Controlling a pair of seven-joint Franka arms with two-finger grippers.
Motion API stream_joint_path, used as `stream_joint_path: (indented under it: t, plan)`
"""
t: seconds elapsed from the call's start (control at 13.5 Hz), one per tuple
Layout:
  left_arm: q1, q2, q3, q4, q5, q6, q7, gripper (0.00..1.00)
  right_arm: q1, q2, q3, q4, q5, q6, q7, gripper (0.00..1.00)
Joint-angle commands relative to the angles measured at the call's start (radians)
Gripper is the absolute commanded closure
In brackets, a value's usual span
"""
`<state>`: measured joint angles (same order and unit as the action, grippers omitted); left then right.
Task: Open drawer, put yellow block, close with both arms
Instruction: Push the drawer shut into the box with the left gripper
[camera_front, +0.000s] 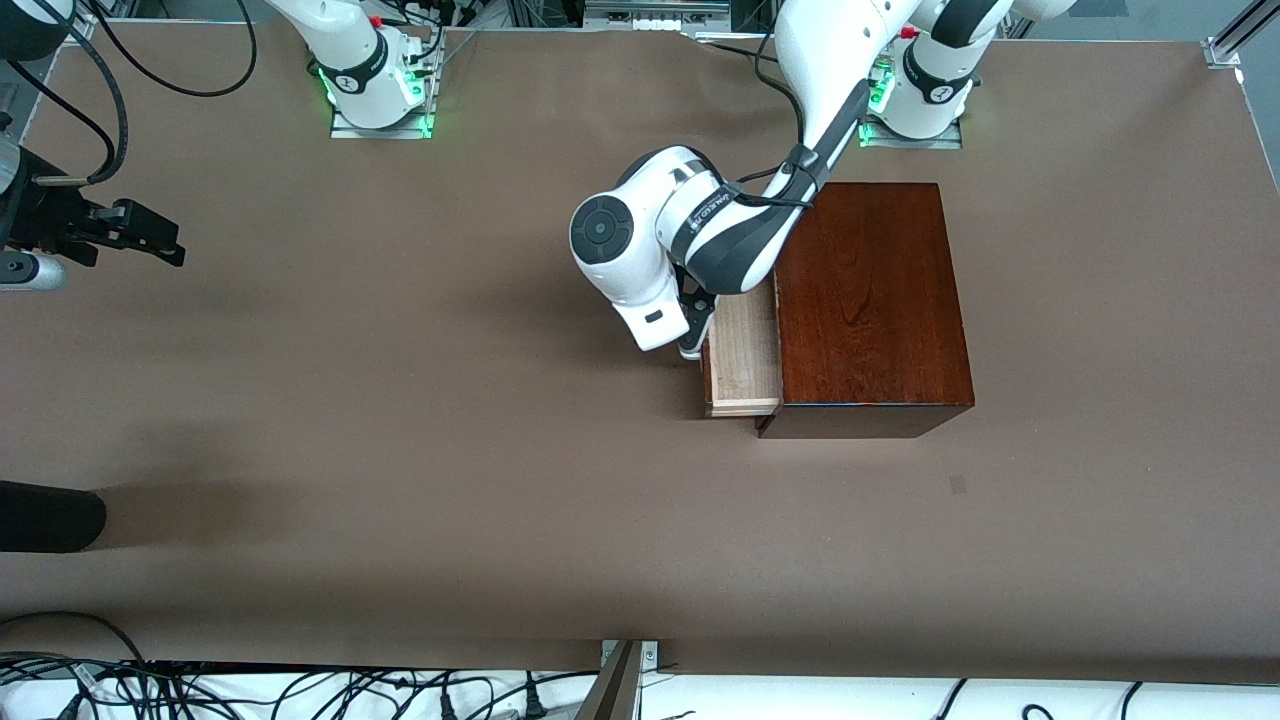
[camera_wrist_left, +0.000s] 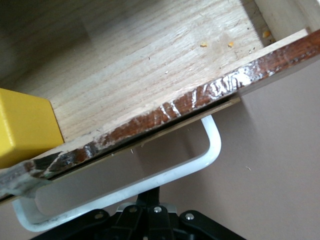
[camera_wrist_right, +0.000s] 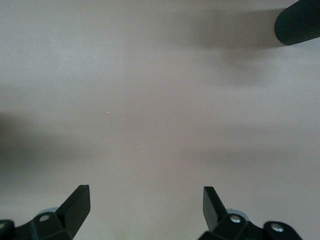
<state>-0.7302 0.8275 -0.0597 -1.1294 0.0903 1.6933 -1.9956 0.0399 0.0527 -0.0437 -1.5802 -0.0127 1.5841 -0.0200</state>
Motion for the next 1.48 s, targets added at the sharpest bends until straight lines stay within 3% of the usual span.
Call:
stream_joint_path:
  t: [0.0,0.3,0.74,0.96,1.04,1.11,1.19,1.26,1.41]
  plan:
    - [0.041,-0.043,0.017,-0.036,0.039,-0.081,0.058,1.0,-0.018,-0.004,0.016,0.008,0.003,-0.003,-0.012,0.0]
    - [0.089,-0.082,0.017,-0.096,0.039,-0.084,0.127,1.0,-0.018,-0.004,0.016,0.008,0.003,-0.001,-0.012,0.0]
    - [0.133,-0.088,0.017,-0.11,0.039,-0.093,0.195,1.0,-0.018,-0.002,0.016,0.008,0.003,-0.003,-0.012,0.0]
    - [0.135,-0.09,0.015,-0.058,0.031,-0.151,0.198,1.0,-0.018,-0.002,0.016,0.008,0.003,-0.001,-0.012,0.0]
    - [0.132,-0.09,0.014,0.003,0.029,-0.187,0.196,1.0,-0.018,-0.004,0.016,0.008,0.003,-0.001,-0.012,0.0]
    - [0.13,-0.088,0.012,0.07,0.026,-0.219,0.196,0.8,-0.018,-0.004,0.016,0.008,0.003,-0.001,-0.012,0.0]
    - [0.13,-0.09,0.006,0.107,0.023,-0.237,0.196,0.36,-0.018,-0.002,0.016,0.008,0.003,-0.003,-0.012,0.0]
    - [0.132,-0.09,0.006,0.114,0.023,-0.239,0.195,0.0,-0.018,-0.004,0.016,0.008,0.003,-0.003,-0.012,0.0]
    - [0.129,-0.131,0.014,0.123,0.032,-0.244,0.198,0.0,-0.018,-0.004,0.016,0.008,0.003,-0.003,-0.012,0.0]
